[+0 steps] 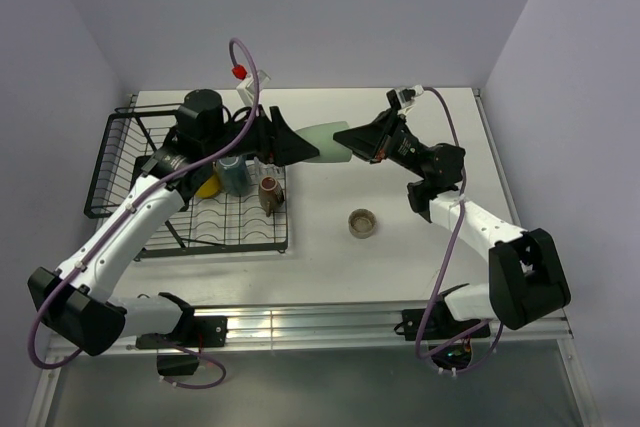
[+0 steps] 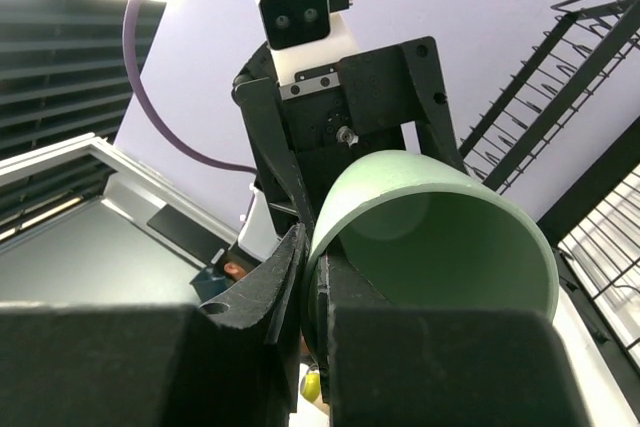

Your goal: Load the cups into the dish rack

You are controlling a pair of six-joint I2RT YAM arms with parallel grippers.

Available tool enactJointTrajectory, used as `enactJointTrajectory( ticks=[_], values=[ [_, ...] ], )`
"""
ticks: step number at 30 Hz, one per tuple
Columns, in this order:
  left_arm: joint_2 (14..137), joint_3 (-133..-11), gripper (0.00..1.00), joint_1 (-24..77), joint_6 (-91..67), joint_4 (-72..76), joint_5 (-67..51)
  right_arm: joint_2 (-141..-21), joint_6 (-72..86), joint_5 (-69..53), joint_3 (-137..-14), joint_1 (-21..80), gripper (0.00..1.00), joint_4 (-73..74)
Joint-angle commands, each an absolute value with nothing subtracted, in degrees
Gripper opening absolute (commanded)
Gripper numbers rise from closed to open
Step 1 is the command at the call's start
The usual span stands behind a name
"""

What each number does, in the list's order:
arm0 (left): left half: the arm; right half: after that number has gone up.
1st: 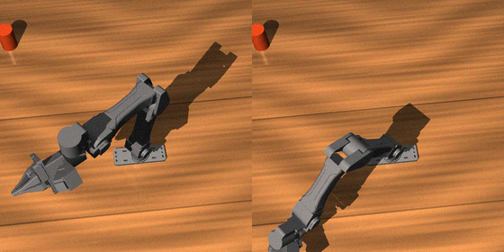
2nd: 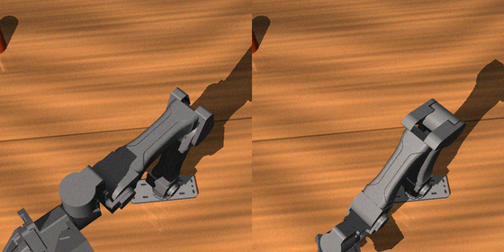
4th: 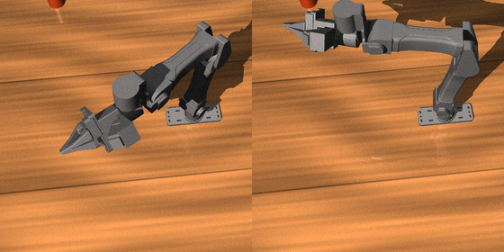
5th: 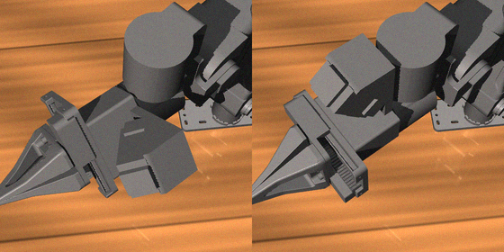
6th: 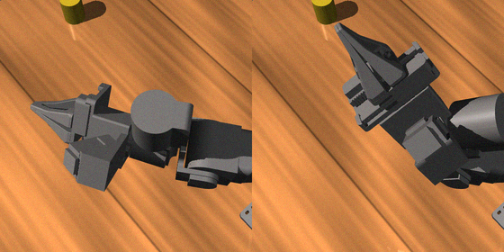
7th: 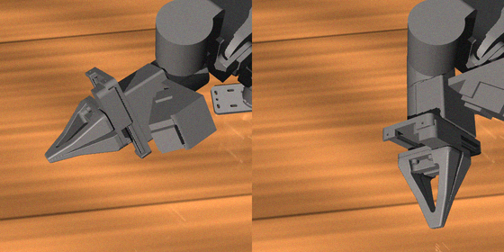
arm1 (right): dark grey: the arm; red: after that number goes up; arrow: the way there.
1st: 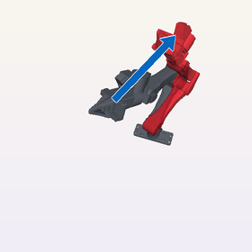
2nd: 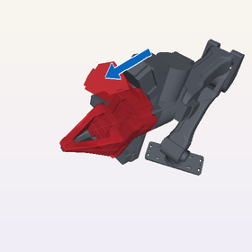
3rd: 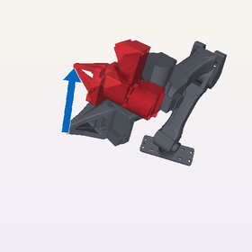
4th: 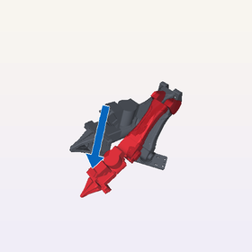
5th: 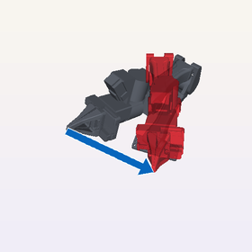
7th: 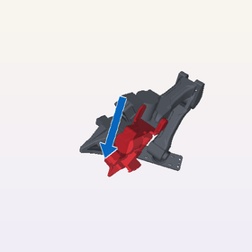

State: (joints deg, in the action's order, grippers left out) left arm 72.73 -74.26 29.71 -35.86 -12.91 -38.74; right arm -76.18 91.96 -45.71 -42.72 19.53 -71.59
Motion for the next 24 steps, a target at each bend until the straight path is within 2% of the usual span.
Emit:
enactJointTrajectory(
  ticks=[1, 3, 4, 6, 7, 10, 11, 13, 16, 17, 20, 24],
  values=[
    [70.7, -74.2, 0.81, 29.5, -36.2, -10.8, -39.6, -76.3, 91.9, -43.9, -43.9, 20.3, 0.00, -80.2],
    [70.7, -74.4, 0.74, 29.5, -36.5, -10.5, -39.6, -76.8, 91.5, -43.9, -43.9, 20.7, 0.00, -79.9],
    [70.7, -74.4, 0.65, 29.5, -36.5, -10.5, -39.8, -77.0, 91.3, -43.8, -44.0, 21.1, 0.00, -79.8],
    [70.8, -74.8, 0.57, 29.5, -36.6, -10.5, -39.9, -77.3, 91.1, -43.8, -44.0, 21.4, 0.00, -79.8],
    [70.8, -74.9, 0.45, 29.6, -36.6, -10.6, -40.1, -77.3, 91.1, -43.7, -44.0, 21.4, 0.00, -79.6],
    [70.9, -75.1, 0.28, 29.6, -36.7, -10.9, -40.7, -77.5, 90.4, -43.5, -44.0, 21.5, 0.00, -78.8],
    [71.0, -75.3, 0.11, 29.5, -36.7, -11.2, -40.4, -77.6, 90.1, -43.5, -44.1, 21.6, 0.00, -78.4],
    [71.1, -75.8, 0.00, 29.5, -36.1, -12.6, -40.2, -77.5, 89.7, -43.4, -44.2, 21.6, 0.00, -77.8],
    [70.8, -77.1, 0.00, 29.6, -35.0, -14.3, -38.9, -76.4, 87.8, -43.0, -43.5, 21.6, 0.13, -75.0],
    [70.7, -78.2, 0.00, 29.5, -34.7, -16.0, -38.4, -75.9, 86.0, -42.6, -43.3, 21.6, 0.22, -71.9],
    [70.7, -80.6, 0.00, 29.5, -33.1, -19.2, -36.8, -73.3, 81.1, -41.0, -42.6, 21.6, 0.34, -64.4],
    [70.2, -82.0, 0.00, 29.1, -32.2, -21.1, -35.8, -69.1, 75.5, -38.8, -42.2, 21.4, 0.45, -55.5]
  ],
)
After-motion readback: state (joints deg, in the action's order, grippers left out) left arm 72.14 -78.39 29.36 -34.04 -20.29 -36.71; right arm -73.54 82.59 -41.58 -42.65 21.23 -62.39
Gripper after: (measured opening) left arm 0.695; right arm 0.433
